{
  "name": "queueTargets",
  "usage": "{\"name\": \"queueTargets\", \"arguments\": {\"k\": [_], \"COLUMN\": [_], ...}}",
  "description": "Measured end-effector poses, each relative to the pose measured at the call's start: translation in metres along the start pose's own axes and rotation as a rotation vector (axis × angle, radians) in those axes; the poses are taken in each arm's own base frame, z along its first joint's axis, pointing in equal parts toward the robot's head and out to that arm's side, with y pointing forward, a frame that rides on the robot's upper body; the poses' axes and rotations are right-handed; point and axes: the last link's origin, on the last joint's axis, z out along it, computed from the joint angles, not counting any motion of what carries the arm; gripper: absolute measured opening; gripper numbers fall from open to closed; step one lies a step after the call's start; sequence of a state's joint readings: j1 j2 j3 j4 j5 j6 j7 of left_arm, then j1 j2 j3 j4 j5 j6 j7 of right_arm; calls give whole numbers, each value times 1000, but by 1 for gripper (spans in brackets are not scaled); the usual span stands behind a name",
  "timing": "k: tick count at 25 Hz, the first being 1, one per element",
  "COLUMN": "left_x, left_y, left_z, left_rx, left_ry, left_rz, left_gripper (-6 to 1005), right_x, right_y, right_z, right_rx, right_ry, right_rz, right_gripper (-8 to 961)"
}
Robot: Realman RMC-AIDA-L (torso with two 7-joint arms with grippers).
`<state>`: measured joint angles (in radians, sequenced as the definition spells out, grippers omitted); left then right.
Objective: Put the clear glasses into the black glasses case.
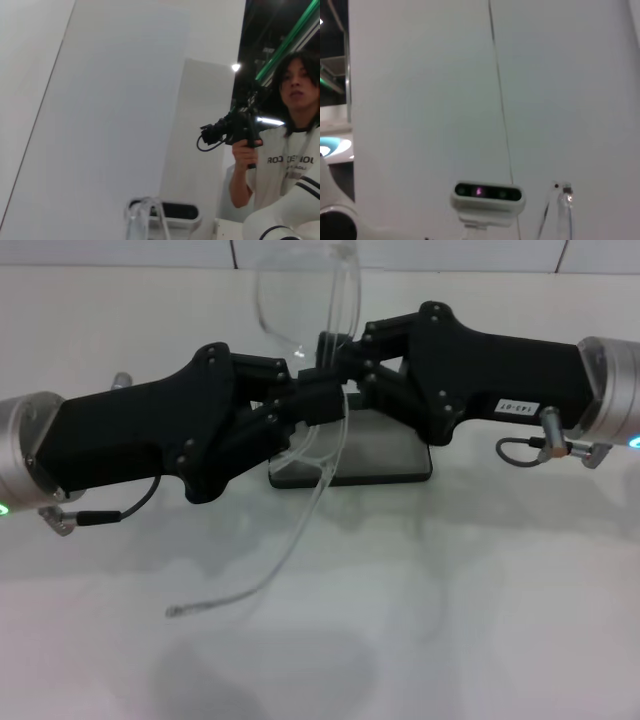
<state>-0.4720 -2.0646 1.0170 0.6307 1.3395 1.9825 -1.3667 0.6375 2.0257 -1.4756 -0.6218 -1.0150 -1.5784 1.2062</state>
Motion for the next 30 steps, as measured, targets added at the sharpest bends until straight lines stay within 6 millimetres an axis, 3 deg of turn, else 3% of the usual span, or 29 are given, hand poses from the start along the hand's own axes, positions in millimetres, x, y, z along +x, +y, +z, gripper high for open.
{"name": "queueTargets", "arguments": {"k": [7,25,30], "left_x": [-1,-5,-4], "left_y": [0,-2,-1], "left_z": [-1,1,-1], "left_rx": [7,26,23], "left_ry": [-1,-9,-7], "left_rz": [-1,-12,-10], "left_gripper": [86,87,87], "right_x": [-5,-7,-8], "right_y": [6,8,5], "right_z": [-8,-4,-12], "right_rx": [-6,-29,6], "right_ry": [-65,-73,-83], "right_rz": [-1,-5,-10], "right_gripper": [59,58,58]}}
